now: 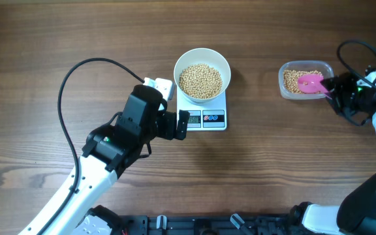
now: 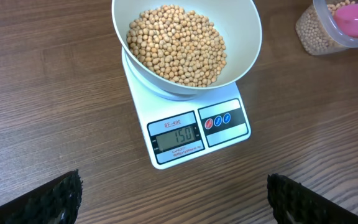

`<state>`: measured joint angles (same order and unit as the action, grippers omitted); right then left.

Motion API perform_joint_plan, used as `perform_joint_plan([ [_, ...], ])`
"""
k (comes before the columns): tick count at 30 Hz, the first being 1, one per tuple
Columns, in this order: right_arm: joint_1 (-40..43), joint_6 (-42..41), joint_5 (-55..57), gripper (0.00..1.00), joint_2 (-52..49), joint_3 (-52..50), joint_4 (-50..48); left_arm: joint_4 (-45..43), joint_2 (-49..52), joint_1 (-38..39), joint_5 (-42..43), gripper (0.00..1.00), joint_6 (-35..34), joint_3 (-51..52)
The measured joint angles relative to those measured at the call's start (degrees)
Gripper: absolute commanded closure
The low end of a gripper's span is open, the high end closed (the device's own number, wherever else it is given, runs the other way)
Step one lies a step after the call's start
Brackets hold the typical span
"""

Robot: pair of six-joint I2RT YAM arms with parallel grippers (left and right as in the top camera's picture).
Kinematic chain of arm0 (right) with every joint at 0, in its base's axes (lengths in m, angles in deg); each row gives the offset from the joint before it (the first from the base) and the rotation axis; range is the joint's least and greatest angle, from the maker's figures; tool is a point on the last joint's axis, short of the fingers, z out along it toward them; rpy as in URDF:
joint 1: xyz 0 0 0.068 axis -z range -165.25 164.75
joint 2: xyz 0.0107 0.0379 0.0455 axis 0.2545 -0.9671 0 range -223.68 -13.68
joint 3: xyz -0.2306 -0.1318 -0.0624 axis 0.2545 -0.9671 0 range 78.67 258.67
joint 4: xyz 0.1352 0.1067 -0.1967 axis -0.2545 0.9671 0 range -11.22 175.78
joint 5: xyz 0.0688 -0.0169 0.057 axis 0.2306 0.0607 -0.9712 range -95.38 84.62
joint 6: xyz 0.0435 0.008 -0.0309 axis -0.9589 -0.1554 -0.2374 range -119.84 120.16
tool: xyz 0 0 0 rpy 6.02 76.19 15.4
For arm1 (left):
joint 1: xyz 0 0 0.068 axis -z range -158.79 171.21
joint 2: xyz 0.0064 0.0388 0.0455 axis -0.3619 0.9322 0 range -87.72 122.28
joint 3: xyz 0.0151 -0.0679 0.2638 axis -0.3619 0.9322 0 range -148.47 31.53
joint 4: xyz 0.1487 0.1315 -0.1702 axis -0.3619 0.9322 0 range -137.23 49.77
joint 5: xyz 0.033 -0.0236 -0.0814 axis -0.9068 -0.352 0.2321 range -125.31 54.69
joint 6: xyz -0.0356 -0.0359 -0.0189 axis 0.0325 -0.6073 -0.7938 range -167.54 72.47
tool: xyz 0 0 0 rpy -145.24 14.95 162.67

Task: Scoop item into bowl and weigh 150g on scale
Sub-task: 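Move the pink scoop right and lower it into the soybean tub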

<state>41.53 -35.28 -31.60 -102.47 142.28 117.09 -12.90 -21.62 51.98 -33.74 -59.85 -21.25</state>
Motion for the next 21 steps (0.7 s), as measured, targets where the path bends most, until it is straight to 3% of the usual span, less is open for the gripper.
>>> perform_joint_plan([
  [1, 0.00, 1.05, 0.17, 0.00, 0.00, 0.00, 0.02, 0.02, 0.00, 0.00, 0.00, 0.00, 0.00, 0.00],
  [13, 0.00, 7.26, 11.19, 0.00, 1.14, 0.00, 9.99, 0.02, 0.00, 0.00, 0.00, 0.00, 0.00, 0.00],
  [21, 0.00, 9.29, 17.42, 0.00, 11.28, 0.02, 18.91, 0.02, 0.00, 0.00, 0.00, 0.00, 0.00, 0.00],
])
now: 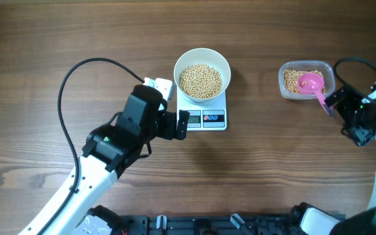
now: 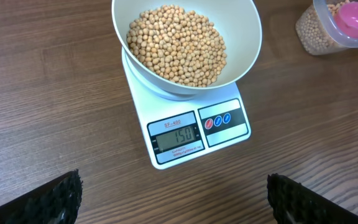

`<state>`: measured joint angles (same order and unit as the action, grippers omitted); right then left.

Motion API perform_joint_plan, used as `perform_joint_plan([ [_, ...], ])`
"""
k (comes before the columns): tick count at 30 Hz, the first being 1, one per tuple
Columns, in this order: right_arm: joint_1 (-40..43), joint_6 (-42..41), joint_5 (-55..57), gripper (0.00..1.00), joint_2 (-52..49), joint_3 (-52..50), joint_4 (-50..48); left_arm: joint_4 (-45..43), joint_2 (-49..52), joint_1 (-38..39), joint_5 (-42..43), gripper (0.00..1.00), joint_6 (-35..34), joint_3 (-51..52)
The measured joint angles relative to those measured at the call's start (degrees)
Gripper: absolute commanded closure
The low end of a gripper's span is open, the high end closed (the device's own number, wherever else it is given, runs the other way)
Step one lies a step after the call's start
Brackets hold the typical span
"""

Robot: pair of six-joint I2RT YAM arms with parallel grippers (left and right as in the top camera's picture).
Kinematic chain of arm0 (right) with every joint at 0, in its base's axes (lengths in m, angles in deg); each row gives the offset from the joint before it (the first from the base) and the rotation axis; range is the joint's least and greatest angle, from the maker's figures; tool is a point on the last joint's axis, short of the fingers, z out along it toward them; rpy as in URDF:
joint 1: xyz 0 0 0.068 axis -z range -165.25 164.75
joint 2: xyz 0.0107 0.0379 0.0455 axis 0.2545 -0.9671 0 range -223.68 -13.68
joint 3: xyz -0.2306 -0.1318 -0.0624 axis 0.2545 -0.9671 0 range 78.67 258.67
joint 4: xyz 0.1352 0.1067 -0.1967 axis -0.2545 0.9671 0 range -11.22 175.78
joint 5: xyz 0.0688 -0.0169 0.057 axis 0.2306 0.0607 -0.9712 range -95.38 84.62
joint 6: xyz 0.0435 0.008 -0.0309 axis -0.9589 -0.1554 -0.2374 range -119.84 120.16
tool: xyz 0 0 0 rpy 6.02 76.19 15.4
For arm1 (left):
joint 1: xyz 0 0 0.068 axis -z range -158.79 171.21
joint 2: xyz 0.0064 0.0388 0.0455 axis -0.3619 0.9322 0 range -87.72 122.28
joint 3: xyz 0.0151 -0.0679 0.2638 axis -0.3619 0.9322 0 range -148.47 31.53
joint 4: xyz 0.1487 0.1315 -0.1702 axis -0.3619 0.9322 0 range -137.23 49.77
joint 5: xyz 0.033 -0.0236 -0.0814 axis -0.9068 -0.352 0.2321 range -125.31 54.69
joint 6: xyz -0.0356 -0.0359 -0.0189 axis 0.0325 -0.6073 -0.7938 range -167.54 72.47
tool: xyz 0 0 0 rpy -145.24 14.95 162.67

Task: Scoop item into bowl and weigh 150g on scale

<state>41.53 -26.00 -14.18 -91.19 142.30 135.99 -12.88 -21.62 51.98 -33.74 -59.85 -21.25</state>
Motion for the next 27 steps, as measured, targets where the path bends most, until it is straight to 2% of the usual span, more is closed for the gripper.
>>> perform_joint_plan([
  [4, 0.00, 1.05, 0.96, 0.00, 3.39, 0.00, 4.26, -0.02, 0.00, 0.00, 0.00, 0.00, 0.00, 0.00],
  [11, 0.00, 7.50, 0.11, 0.00, 9.55, 0.00, 10.10, 0.00, 0.00, 0.00, 0.00, 0.00, 0.00, 0.00],
  [15, 0.00, 9.62, -0.15, 0.00, 13.22, 0.00, 10.58, 0.00, 0.00, 0.00, 0.00, 0.00, 0.00, 0.00],
  [27, 0.00, 7.15, -0.17, 0.00, 13.62, -0.02, 18.47, 0.00, 0.00, 0.00, 0.00, 0.00, 0.00, 0.00],
])
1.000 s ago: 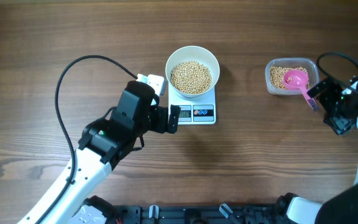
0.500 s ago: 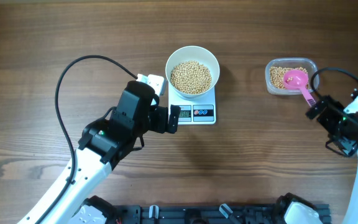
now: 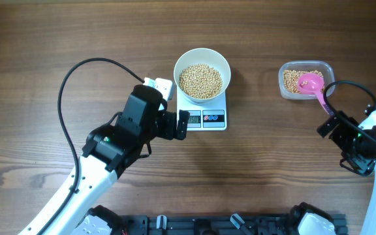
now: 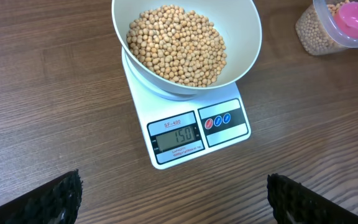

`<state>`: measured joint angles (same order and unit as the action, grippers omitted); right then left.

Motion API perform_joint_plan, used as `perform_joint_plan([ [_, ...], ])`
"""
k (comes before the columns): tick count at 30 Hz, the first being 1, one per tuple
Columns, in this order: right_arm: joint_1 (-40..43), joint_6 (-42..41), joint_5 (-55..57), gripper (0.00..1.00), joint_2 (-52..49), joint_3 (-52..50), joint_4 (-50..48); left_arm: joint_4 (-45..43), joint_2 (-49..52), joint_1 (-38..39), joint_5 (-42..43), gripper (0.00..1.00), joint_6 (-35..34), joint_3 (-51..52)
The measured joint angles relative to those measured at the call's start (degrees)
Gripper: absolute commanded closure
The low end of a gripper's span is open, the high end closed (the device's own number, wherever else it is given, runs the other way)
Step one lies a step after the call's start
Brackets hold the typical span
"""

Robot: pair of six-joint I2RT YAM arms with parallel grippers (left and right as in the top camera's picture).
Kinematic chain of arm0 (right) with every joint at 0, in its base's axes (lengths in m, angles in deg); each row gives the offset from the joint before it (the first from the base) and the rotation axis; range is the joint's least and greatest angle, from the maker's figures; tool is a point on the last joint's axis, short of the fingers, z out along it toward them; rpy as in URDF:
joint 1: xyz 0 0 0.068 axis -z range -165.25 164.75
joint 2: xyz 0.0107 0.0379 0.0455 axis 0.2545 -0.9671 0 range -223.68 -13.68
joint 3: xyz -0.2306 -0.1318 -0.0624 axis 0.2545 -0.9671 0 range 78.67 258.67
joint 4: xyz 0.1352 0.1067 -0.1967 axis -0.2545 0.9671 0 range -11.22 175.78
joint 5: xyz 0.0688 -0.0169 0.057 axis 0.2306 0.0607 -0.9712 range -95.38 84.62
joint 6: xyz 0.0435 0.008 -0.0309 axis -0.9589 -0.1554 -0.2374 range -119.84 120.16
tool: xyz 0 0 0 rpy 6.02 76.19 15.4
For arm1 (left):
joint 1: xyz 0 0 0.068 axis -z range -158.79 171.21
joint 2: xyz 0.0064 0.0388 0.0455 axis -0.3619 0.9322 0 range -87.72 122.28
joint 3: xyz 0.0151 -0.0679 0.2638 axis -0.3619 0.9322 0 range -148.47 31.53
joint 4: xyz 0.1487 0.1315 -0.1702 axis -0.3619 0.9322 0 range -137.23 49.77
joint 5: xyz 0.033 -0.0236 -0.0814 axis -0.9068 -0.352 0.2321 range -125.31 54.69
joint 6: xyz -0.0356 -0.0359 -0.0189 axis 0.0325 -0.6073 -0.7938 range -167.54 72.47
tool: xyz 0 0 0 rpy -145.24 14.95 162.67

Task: Scoop item into bowl and weigh 150g on scale

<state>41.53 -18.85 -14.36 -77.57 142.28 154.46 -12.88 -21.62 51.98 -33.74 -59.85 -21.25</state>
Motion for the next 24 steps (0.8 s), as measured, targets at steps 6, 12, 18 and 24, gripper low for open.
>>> perform_joint_plan([
  [6, 0.00, -0.44, 0.00, 0.00, 0.00, 0.00, -0.09, 0.00, 0.00, 0.00, 0.00, 0.00, 0.00, 0.00],
  [12, 0.00, -0.44, 0.00, 0.00, 0.00, 0.00, -3.34, -0.02, 0.00, 0.00, 0.00, 0.00, 0.00, 0.00],
  [18, 0.00, -0.46, 0.00, 0.00, 0.02, 0.00, -7.78, 0.00, 0.00, 0.00, 0.00, 0.00, 0.00, 0.00],
  [24, 0.00, -0.46, 0.00, 0.00, 0.00, 0.00, -10.05, 0.00, 0.00, 0.00, 0.00, 0.00, 0.00, 0.00],
])
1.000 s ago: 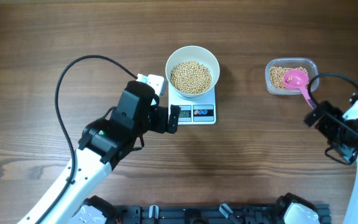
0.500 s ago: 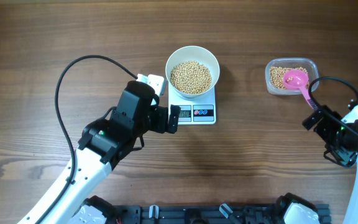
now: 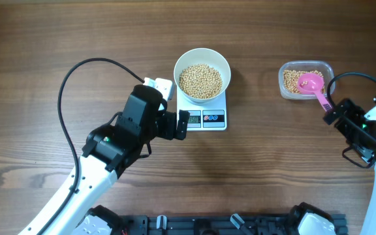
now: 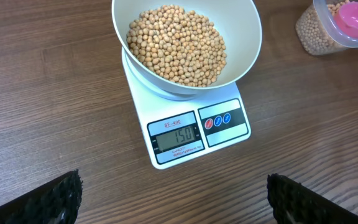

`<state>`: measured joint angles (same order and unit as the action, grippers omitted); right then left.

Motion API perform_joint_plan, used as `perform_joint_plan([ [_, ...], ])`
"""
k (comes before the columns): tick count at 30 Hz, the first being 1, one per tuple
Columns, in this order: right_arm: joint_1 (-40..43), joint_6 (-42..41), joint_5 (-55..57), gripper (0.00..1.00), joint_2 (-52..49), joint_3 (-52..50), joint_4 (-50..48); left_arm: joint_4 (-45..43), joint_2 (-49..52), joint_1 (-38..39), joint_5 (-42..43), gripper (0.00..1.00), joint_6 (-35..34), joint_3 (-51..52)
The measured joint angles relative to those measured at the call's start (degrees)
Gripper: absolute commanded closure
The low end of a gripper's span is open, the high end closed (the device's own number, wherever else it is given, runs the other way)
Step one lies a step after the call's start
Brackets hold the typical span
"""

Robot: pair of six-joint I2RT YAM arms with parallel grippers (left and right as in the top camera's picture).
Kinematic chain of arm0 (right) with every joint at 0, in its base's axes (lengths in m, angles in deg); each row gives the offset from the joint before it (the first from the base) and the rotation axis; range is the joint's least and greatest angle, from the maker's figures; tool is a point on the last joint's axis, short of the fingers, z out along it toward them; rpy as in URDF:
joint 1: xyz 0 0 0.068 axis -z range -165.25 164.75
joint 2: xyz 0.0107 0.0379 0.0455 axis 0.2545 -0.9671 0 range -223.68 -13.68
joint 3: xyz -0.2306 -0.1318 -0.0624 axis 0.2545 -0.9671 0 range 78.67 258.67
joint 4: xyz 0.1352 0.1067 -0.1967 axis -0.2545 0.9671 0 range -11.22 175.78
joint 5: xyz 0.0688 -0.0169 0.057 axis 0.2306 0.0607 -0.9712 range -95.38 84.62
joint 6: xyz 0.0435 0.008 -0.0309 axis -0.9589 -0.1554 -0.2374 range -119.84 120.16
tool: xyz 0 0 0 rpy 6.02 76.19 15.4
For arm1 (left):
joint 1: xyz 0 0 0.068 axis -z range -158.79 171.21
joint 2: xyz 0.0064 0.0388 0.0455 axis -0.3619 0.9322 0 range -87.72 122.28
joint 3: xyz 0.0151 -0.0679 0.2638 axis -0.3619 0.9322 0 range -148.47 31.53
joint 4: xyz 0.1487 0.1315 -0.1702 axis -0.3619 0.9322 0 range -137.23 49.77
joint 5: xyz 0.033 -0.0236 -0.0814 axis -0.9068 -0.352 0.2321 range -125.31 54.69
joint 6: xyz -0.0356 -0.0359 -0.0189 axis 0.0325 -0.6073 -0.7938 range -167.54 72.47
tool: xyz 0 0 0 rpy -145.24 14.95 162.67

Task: Scoop item into bowl and weigh 150g on scale

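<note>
A white bowl [image 3: 202,74] filled with soybeans sits on the white scale [image 3: 214,120]. In the left wrist view the scale's display [image 4: 176,135] reads 150. My left gripper [image 3: 183,125] is open just left of the scale, its fingertips [image 4: 55,199] wide apart over bare table. The pink scoop [image 3: 312,83] lies in the clear bean container [image 3: 305,79], with its handle poking out over the near right rim. My right gripper [image 3: 335,113] is open just beyond the handle's end and holds nothing.
A white block [image 3: 160,85] lies against the scale's left side. The left arm's black cable [image 3: 77,78] loops across the table's left half. The right arm [image 3: 371,137] stands at the right edge.
My right gripper has shifted a little up and to the right and is now nearer the scoop handle's end. The left arm, bowl, scale and its 150 reading are unchanged.
My right gripper first held the pink scoop over the bean container. Then the scoop lay in the container with the gripper at its handle. After that the gripper was clear of the scoop and lower on the table. The scale read 150 throughout.
</note>
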<state>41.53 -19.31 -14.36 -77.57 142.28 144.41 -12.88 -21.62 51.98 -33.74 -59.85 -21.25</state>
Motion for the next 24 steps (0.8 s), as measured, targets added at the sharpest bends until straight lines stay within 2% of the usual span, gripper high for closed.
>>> perform_joint_plan([
  [6, 0.00, 0.00, 0.00, 0.00, 1.05, 0.00, -1.88, 0.00, 0.00, 0.00, 0.00, 0.00, 0.00, 0.00],
  [24, -0.57, 0.76, 0.50, 0.00, 18.29, 0.00, -2.32, 0.00, 0.00, 0.00, 0.00, 0.00, 0.00, 0.00],
])
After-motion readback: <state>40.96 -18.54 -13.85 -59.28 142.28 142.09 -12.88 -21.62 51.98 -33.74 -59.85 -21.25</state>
